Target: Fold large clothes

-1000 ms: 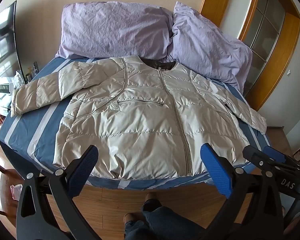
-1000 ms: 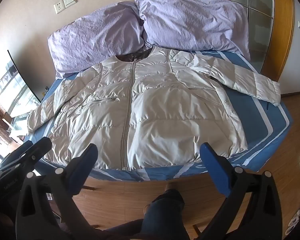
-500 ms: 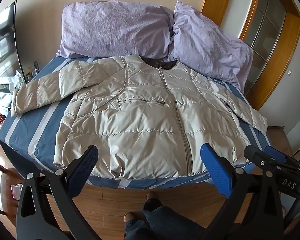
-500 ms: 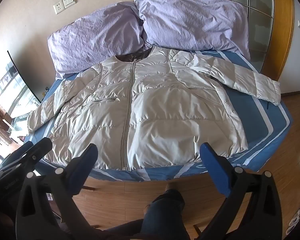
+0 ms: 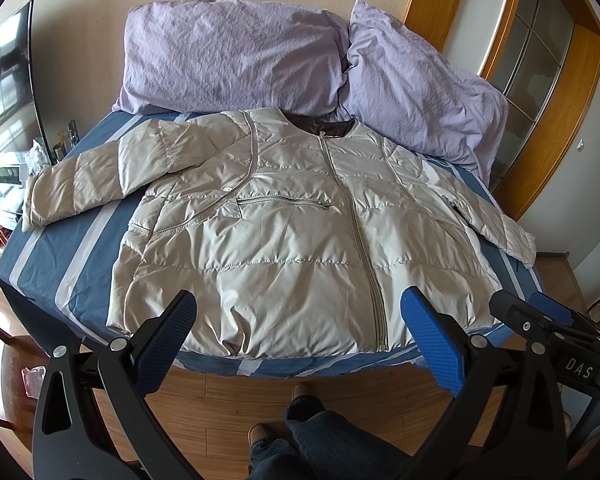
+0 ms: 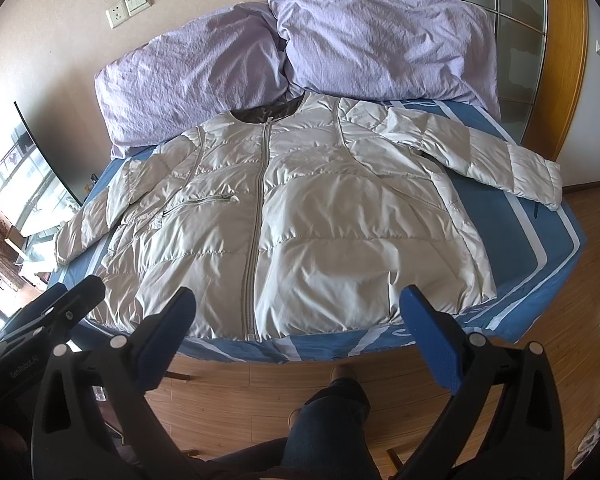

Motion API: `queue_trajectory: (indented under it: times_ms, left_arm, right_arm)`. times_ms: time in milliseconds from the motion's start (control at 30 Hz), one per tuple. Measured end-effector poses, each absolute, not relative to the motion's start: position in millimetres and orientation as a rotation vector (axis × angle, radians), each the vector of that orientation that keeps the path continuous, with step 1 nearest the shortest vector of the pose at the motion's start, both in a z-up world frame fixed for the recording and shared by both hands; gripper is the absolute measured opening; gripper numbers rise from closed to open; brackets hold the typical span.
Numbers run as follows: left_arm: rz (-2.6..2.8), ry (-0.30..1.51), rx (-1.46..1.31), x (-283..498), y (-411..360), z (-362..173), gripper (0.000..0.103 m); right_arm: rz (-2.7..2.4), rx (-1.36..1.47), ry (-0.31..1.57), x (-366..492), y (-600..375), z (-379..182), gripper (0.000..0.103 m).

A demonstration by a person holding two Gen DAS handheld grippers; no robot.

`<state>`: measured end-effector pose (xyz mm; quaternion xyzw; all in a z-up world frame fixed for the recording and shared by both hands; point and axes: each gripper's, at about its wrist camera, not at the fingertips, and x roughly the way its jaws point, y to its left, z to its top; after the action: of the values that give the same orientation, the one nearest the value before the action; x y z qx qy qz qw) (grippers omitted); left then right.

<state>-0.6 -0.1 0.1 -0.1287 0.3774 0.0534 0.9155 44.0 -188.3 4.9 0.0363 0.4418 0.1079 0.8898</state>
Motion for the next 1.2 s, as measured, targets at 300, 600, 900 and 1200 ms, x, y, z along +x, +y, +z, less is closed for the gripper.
queue_trajectory:
  times_ms: [300, 600, 900, 1200]
  left_arm:
    - [0.11, 0.78, -0.265, 0.1, -0.1, -0.1, 0.102]
    - [0.108, 0.78, -0.264, -2.4, -0.6, 0.2, 0.102]
    - [0.111, 0.781, -0.266, -2.1, -0.1, 0.1, 0.102]
    - [0.11, 0.783, -0.265, 0.3, -0.1, -0.3, 0.102]
  right_arm:
    - [0.225, 0.076, 0.919, 44.8, -187.2, 5.0, 0.101]
    - [0.224, 0.077, 0.92, 45.5, -186.9, 4.3, 0.101]
    - [0.225, 0.076, 0.921, 45.7, -186.3, 3.9, 0.101]
    - [0.224, 0.077, 0.922, 46.2, -185.7, 3.5, 0.101]
